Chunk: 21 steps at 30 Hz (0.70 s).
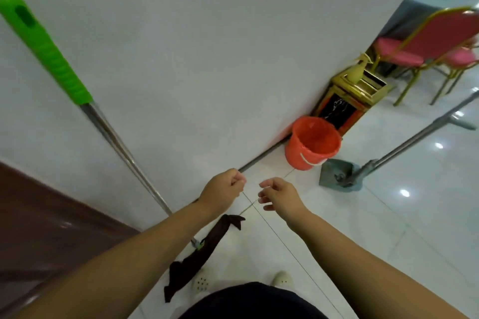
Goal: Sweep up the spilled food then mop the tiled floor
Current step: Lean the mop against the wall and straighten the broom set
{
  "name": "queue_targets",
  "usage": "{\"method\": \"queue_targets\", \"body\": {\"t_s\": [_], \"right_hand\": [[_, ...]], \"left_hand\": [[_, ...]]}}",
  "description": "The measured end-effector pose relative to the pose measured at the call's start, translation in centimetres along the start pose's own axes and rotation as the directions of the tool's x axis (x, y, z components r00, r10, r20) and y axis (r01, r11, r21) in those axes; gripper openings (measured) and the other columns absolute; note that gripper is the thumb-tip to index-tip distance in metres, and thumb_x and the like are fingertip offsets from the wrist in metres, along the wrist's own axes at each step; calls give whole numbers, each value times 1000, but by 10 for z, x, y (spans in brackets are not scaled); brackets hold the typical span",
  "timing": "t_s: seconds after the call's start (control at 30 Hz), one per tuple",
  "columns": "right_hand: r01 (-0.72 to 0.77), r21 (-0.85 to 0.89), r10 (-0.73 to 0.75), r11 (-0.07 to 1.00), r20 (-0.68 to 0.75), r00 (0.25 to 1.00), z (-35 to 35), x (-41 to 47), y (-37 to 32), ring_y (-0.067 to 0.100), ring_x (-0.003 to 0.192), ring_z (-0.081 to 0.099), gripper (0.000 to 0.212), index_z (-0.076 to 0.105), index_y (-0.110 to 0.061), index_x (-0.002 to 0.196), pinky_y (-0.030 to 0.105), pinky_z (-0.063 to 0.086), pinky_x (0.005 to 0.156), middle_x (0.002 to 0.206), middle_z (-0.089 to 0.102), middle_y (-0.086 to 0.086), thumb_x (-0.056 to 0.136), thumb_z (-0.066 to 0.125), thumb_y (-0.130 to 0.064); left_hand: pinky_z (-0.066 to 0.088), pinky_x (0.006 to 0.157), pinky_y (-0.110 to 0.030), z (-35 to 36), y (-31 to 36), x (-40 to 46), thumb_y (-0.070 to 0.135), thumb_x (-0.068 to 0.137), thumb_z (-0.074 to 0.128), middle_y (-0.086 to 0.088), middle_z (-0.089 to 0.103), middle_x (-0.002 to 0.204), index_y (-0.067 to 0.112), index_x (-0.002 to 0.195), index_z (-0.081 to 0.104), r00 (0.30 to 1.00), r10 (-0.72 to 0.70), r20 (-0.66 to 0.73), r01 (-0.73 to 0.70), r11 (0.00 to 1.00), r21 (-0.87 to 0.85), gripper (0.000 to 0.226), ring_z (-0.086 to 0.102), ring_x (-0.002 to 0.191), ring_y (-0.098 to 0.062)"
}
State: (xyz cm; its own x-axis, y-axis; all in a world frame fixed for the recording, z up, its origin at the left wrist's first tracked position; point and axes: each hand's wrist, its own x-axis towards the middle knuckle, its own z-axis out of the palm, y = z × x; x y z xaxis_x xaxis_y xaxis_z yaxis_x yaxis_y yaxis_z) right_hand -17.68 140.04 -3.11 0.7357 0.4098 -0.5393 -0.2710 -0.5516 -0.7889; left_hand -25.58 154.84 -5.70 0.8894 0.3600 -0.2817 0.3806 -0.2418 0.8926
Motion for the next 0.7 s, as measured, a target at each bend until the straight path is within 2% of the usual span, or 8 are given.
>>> {"method": "queue_targets", "body": {"t_s": [0.1, 0.27, 0.4, 0.43, 0.47, 0.7], "right_hand": [[-38, 80, 43, 996, -67, 997, -45, -3, 22, 15, 70, 62, 20, 59, -12, 97, 24, 52, 60, 83, 63, 8, 92, 42, -2], [-79, 153, 103, 985, -158, 982, -134, -3, 66, 17, 74, 63, 21, 60, -11, 101, 26, 54, 64, 88, 64, 11, 94, 42, -3], [-133, 160, 161, 978, -180, 970, -192, -4, 94, 19, 80, 66, 21, 60, -12, 104, 23, 56, 65, 92, 66, 10, 96, 43, -5], [-141, 190, 181, 972, -209, 961, -237, -6, 113, 19, 81, 67, 21, 60, -11, 105, 24, 57, 65, 93, 66, 10, 97, 43, -5], [-143, 206, 188, 968, -218, 958, -271, -7, 127, 20, 82, 67, 20, 60, -11, 105, 24, 57, 66, 94, 66, 10, 97, 43, -5], [-178, 276, 272, 945, -352, 896, -390, -3, 171, 19, 82, 66, 18, 59, -14, 103, 22, 55, 63, 91, 66, 8, 97, 44, -5]], "left_hand": [[48, 68, -26, 37, 22, 14, 26, 90, 49, 9, 62, 74, 29, 80, 58, 998, -2, 69, -1, 999, 37, 13, 57, 66, -6], [52, 71, -34, 124, 65, 43, 30, 88, 48, 4, 65, 77, 20, 82, 59, 984, 13, 176, -41, 986, 159, 16, 60, 69, -12], [51, 70, -30, 191, 88, 56, 28, 91, 47, 7, 64, 80, 24, 84, 57, 970, 2, 242, -51, 980, 194, 13, 61, 74, -11], [51, 69, -28, 239, 109, 67, 29, 92, 47, 5, 63, 82, 22, 87, 57, 954, 17, 298, -80, 976, 201, 13, 61, 74, -11], [50, 69, -28, 273, 124, 76, 29, 93, 47, 4, 64, 83, 21, 88, 58, 943, 10, 332, -82, 976, 203, 15, 61, 75, -11], [48, 65, -28, 381, 175, 103, 31, 96, 43, 1, 63, 81, 20, 86, 58, 923, -16, 384, -16, 997, 80, 21, 59, 71, -14]]}}
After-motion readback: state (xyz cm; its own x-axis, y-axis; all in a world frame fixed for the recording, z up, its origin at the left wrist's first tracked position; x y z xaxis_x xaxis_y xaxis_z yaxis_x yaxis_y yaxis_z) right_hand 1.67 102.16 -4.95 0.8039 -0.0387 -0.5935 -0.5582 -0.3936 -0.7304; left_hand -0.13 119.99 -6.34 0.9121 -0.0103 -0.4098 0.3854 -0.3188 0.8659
